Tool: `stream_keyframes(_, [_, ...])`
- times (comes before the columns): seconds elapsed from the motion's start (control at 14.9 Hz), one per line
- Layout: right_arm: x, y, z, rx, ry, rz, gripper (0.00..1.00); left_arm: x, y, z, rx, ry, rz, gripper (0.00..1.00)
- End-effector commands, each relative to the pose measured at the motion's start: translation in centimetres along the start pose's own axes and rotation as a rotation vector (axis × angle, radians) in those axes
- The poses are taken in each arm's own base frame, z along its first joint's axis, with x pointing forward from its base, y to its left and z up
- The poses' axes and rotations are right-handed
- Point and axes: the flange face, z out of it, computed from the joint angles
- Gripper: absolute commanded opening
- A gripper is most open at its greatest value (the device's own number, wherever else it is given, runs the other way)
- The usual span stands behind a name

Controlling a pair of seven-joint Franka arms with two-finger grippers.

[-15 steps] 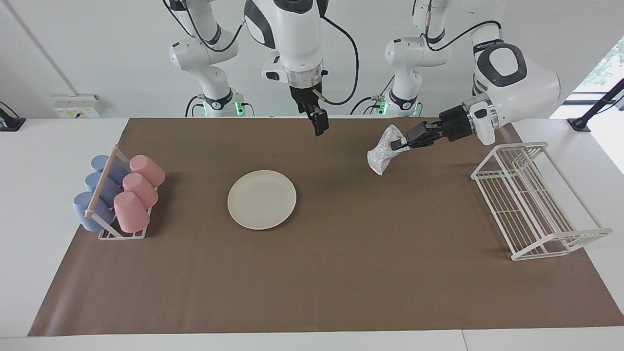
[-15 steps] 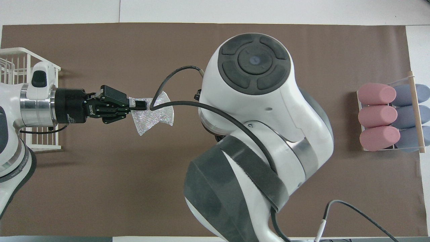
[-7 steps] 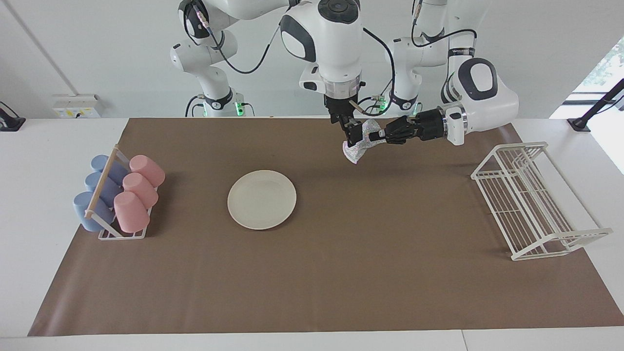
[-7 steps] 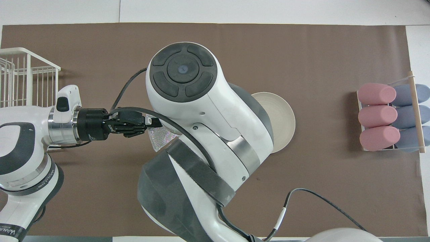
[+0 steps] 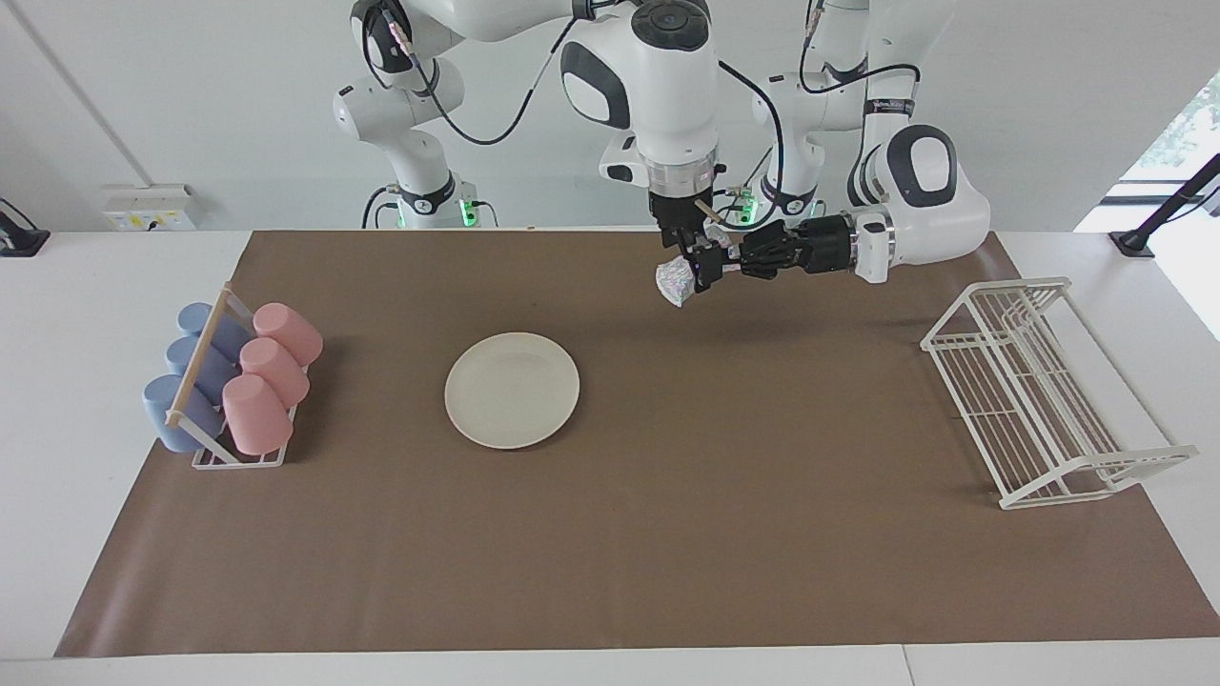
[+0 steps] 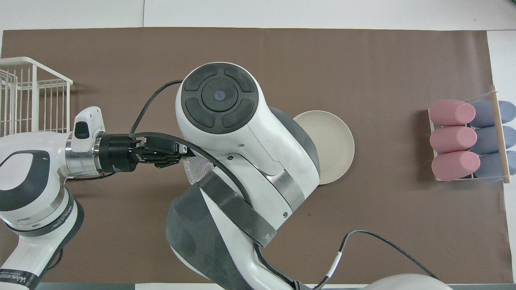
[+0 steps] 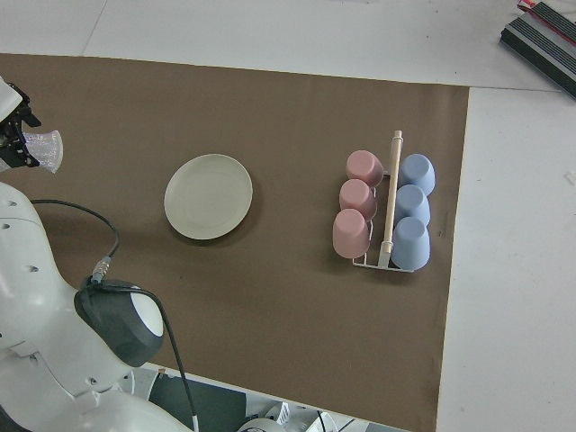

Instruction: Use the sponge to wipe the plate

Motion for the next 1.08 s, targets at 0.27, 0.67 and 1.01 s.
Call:
stream_keyframes(0.27, [0.08, 1.93, 0.23, -0.027, 0.015, 0.027, 0.77, -1.13, 0.13, 0.58, -0.019, -0.001, 0.019, 0.00])
stream_keyframes(0.67, [0.25, 2.16, 0.06, -0.047, 0.025, 0.028, 0.67, -1.21, 0.14, 0.55, -0.021, -0.005, 0.019, 0.00])
stream_keyframes(1.01, [0.29, 2.11, -0.03, -0.042, 0.030, 0.028, 0.65, -1.34, 0.15, 0.55, -0.023, -0.013, 0.021, 0.00])
